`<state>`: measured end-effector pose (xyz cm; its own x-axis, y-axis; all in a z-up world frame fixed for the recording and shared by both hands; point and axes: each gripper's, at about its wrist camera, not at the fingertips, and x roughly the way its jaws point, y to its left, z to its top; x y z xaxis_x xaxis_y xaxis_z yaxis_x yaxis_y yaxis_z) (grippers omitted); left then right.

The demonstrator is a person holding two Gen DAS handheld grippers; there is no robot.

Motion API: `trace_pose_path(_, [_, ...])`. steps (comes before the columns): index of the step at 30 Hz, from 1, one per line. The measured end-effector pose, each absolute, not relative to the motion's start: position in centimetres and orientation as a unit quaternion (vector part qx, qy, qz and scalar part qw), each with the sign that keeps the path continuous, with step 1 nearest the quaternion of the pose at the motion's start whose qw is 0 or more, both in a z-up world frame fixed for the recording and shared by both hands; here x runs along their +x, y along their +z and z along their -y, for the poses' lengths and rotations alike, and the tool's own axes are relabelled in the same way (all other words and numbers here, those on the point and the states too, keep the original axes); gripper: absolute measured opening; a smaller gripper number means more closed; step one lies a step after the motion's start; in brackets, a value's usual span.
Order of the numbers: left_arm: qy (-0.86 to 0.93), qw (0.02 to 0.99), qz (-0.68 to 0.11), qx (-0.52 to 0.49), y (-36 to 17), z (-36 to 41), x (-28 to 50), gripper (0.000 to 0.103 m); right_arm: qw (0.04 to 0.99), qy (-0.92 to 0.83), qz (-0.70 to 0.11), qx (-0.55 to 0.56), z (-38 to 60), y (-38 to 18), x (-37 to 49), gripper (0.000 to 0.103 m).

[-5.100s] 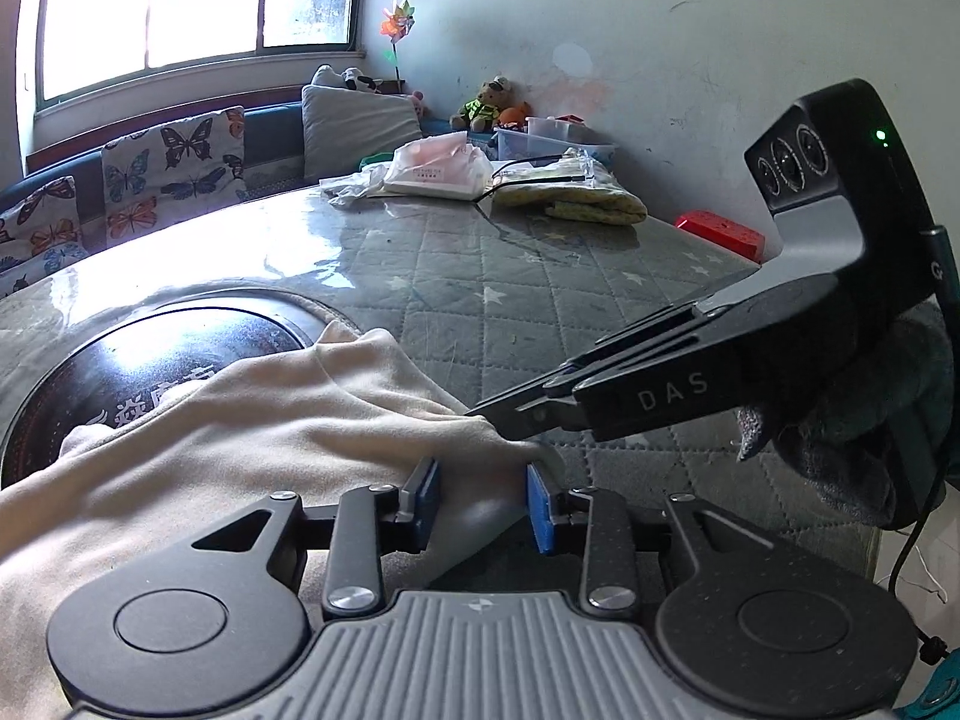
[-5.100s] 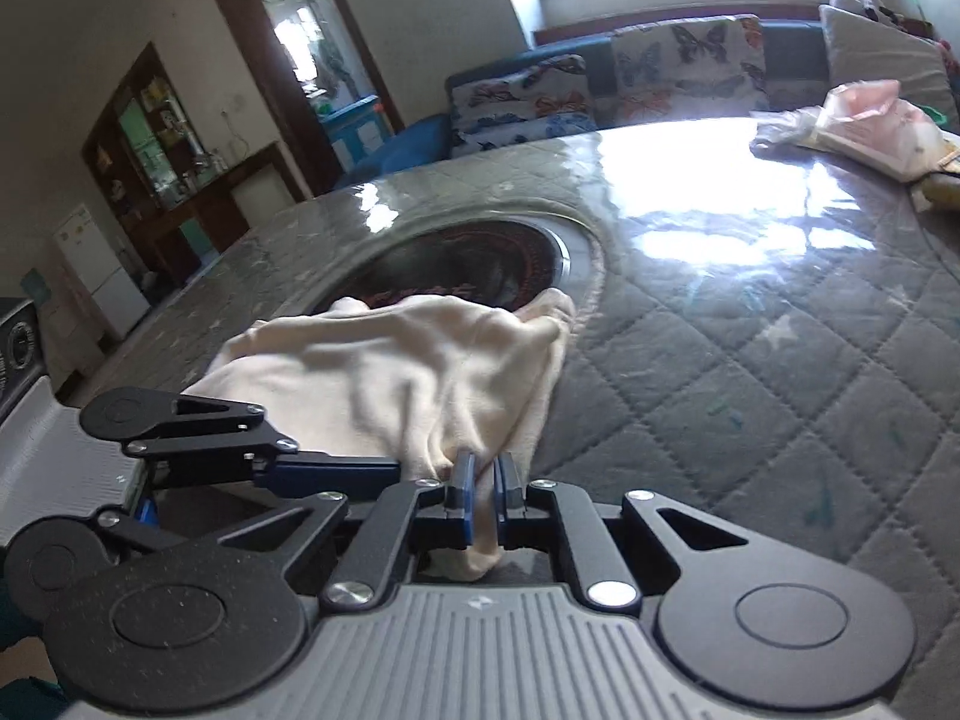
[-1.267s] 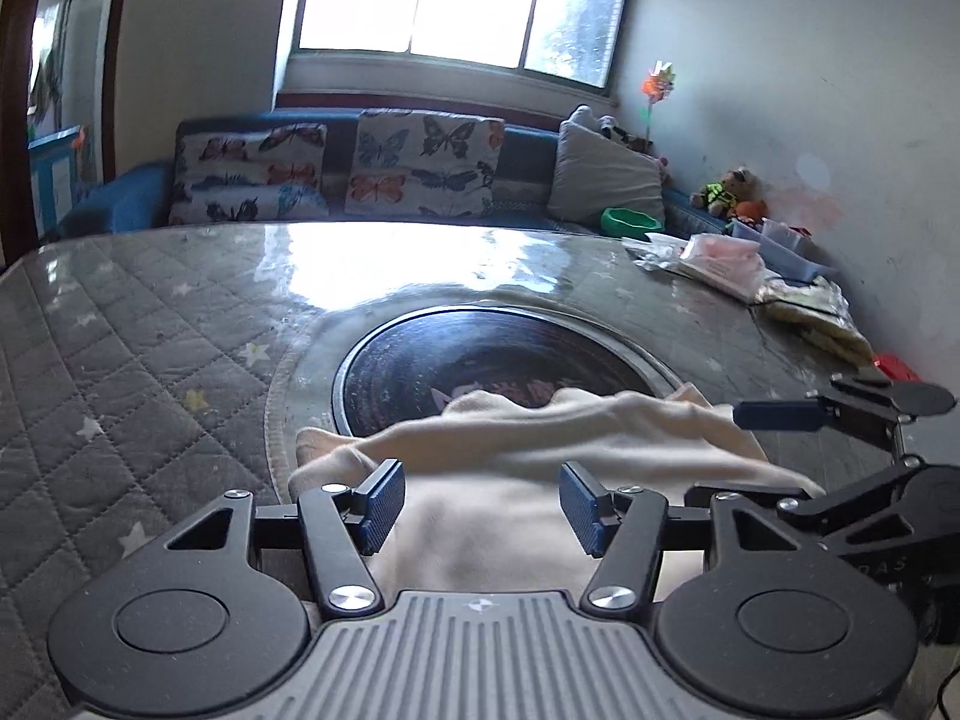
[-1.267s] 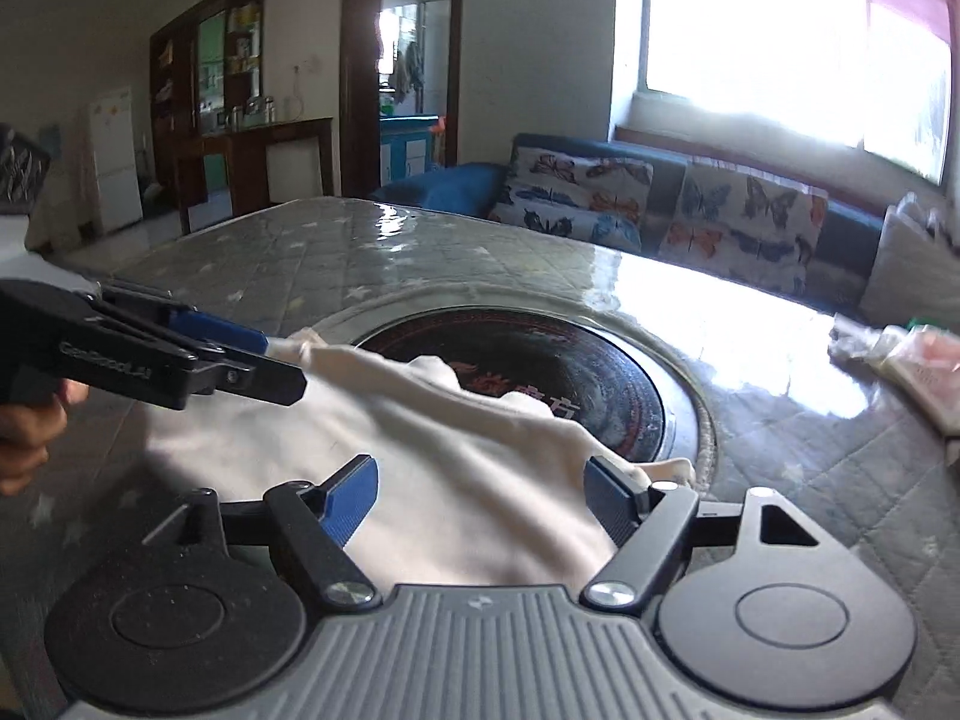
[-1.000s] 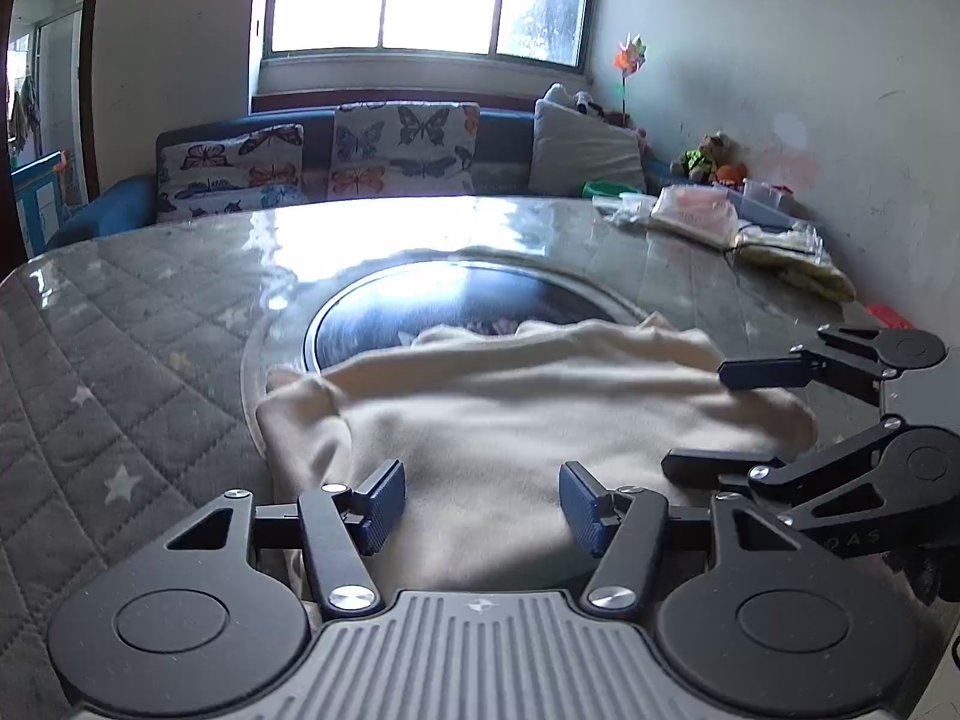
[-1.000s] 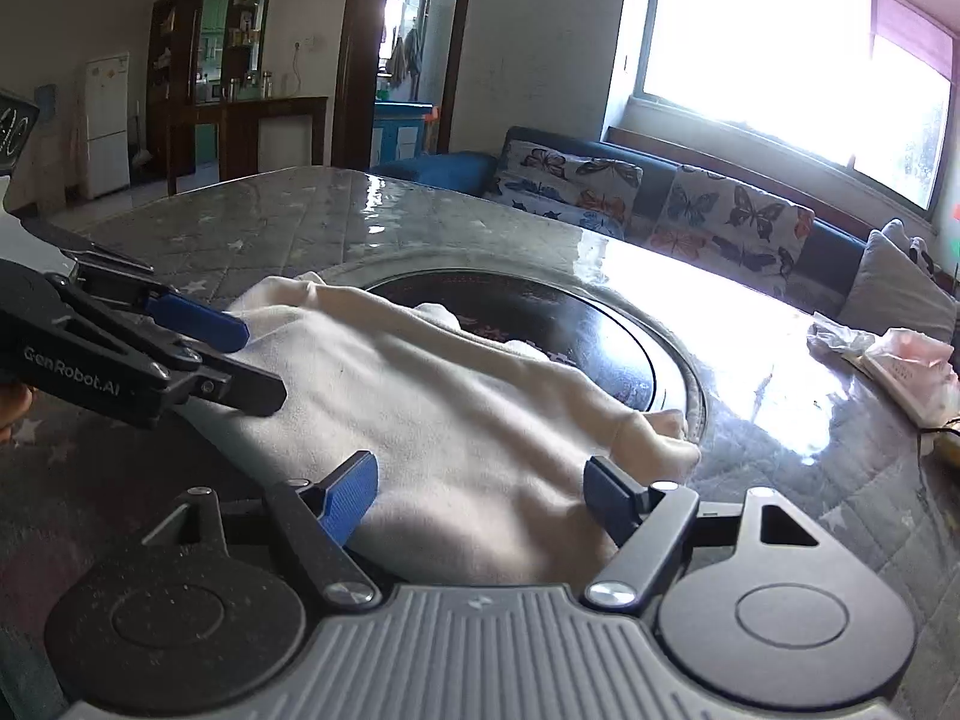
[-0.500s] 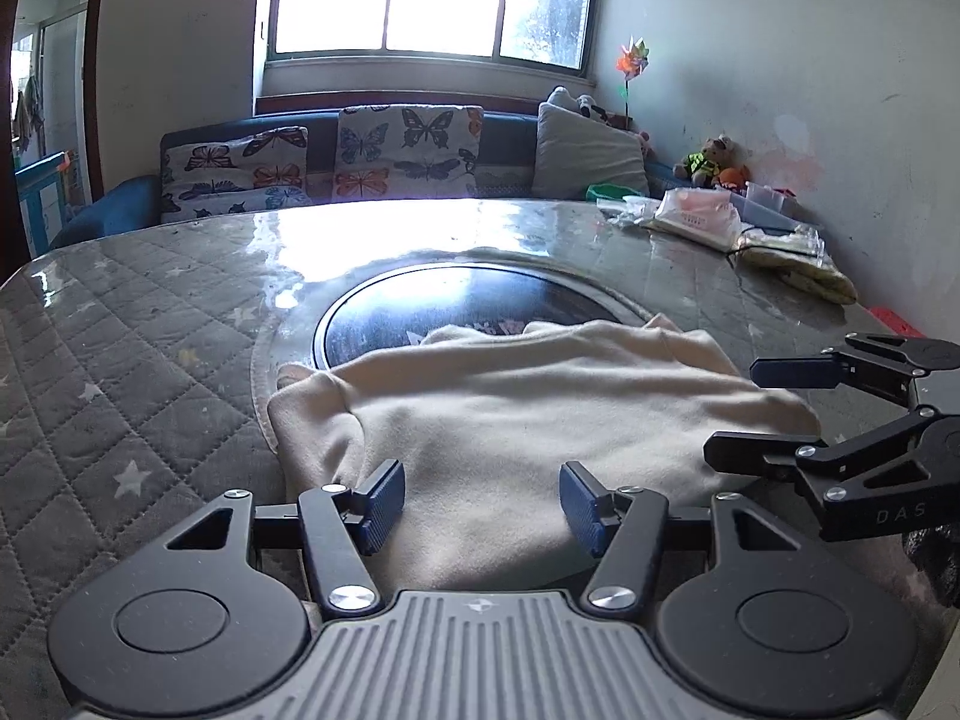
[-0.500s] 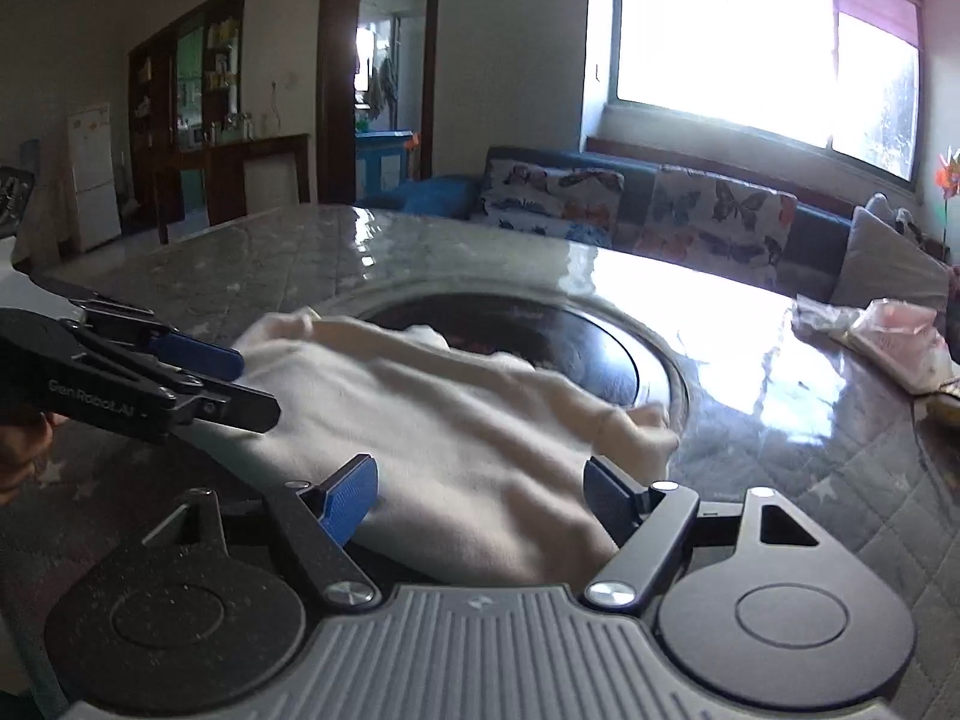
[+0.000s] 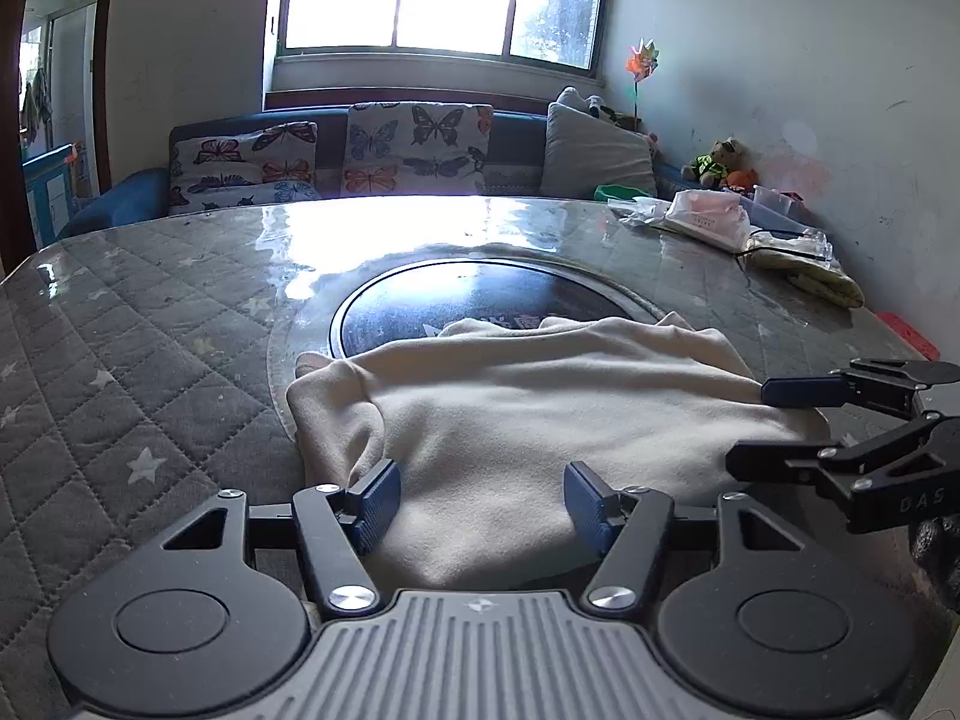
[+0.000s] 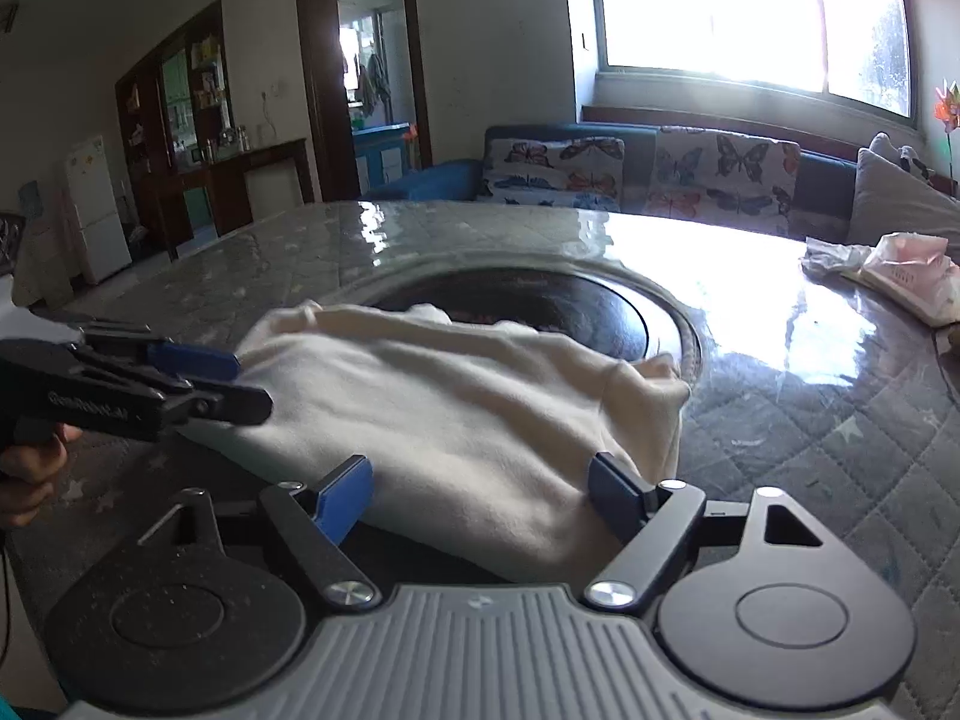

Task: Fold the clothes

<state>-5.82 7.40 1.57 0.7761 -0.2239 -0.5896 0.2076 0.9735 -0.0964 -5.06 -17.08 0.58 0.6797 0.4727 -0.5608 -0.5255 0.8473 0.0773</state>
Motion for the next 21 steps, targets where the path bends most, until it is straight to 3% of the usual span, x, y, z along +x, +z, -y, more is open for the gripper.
trace_pose_path(10, [-0.082,0.946,-0.31,-0.04,3.4,-8.2,-6.4,0.085,0.915,0.294,-0.271,-0.055,14.8,1.7,-5.2,0.091])
trace_pose_path(21, [-0.014,0.93,-0.359,-0.084,2.8,-10.4,-5.6,0.098,0.899,0.318,-0.286,-0.09,11.7,0.3,-4.4,0.103])
